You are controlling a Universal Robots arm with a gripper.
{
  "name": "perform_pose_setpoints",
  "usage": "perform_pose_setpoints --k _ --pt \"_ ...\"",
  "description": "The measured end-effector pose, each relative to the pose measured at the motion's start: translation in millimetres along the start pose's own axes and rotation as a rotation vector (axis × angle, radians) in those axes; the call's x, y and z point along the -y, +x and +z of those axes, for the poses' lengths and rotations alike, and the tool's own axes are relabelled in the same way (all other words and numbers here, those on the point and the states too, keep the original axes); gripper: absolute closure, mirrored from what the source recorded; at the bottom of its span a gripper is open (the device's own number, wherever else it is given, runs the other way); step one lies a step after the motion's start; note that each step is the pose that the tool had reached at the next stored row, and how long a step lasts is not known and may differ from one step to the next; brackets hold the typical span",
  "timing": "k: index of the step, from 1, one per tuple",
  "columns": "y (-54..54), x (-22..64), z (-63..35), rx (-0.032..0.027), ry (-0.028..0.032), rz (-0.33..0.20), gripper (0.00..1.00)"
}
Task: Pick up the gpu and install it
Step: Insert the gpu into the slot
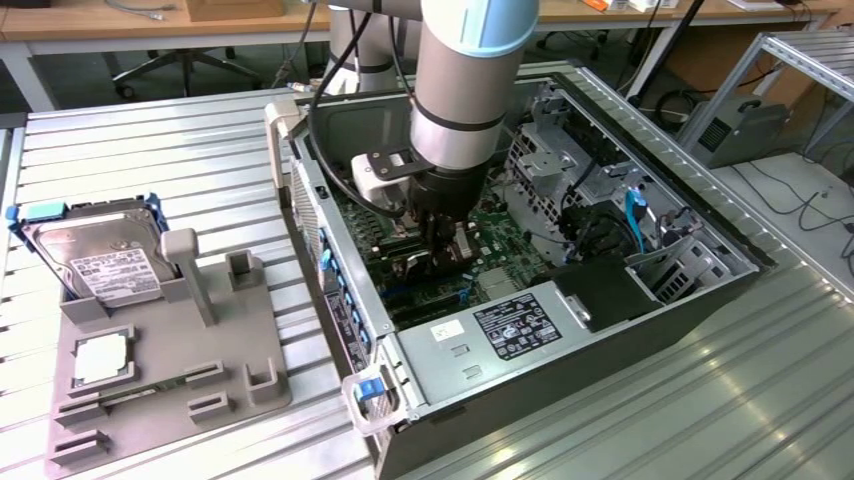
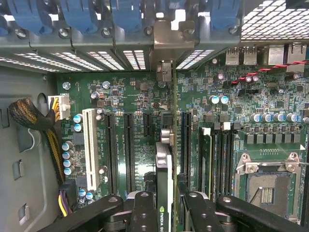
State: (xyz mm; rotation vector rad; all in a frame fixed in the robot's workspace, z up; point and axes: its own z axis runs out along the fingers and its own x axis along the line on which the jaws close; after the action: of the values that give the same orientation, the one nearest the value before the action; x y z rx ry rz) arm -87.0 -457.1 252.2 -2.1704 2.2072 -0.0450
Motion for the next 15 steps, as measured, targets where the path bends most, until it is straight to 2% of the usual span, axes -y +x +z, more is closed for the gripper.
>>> perform_pose_setpoints --k 15 --pt "0.0 -2.6 -0.1 0.0002 0.0010 0.000 0.73"
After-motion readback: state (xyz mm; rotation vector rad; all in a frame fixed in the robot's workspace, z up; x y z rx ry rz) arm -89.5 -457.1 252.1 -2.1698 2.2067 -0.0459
